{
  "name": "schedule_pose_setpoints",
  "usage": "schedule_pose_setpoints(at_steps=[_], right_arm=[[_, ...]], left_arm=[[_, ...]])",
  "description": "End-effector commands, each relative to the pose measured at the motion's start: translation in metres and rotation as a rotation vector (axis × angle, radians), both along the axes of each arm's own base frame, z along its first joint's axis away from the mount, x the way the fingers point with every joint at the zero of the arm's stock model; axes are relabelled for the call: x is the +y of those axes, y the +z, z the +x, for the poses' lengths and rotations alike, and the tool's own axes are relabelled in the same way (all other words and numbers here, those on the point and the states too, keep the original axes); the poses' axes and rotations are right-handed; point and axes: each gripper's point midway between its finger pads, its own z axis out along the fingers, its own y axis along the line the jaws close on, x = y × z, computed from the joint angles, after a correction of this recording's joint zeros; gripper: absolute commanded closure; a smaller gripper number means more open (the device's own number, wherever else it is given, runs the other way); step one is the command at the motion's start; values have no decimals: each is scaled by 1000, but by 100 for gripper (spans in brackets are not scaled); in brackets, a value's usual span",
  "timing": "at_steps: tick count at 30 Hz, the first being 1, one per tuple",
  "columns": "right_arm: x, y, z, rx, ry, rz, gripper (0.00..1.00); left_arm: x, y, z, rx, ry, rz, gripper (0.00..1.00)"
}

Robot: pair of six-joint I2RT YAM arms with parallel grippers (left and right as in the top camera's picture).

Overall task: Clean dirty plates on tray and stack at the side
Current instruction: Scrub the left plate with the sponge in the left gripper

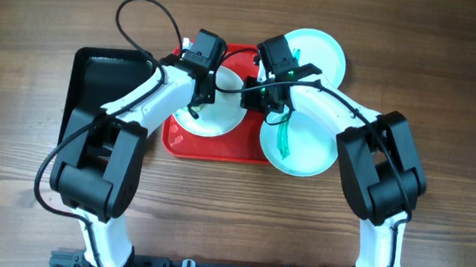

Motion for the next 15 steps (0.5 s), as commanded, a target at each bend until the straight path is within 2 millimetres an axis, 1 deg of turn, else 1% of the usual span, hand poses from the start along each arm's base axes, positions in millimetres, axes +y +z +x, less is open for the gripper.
schedule_pose_setpoints(at_steps=[1,4,6,8,9,12,13,15], right_arm=[[2,-2,5,7,-14,11,96],[1,-2,5,7,-16,12,96],[0,-2,6,7,-18,12,96],[0,-2,6,8,-21,13,96],[0,-2,6,8,-21,13,95],[1,-2,6,11,-18,20,96],[1,-2,6,12,-18,20,96],[2,-1,5,15,-15,25,96]], left_arm=[[17,2,-3,-21,104,62,96],[22,-5,-25,77,95,87,96],[15,-11,-40,159,43,50,96],[-16,-18,-57,270,-143,-91,96],[-38,-18,-66,315,-261,-195,96],[-76,-11,-78,344,-454,-390,96],[-82,-9,-77,336,-476,-420,96],[-87,-7,-65,284,-489,-432,96]])
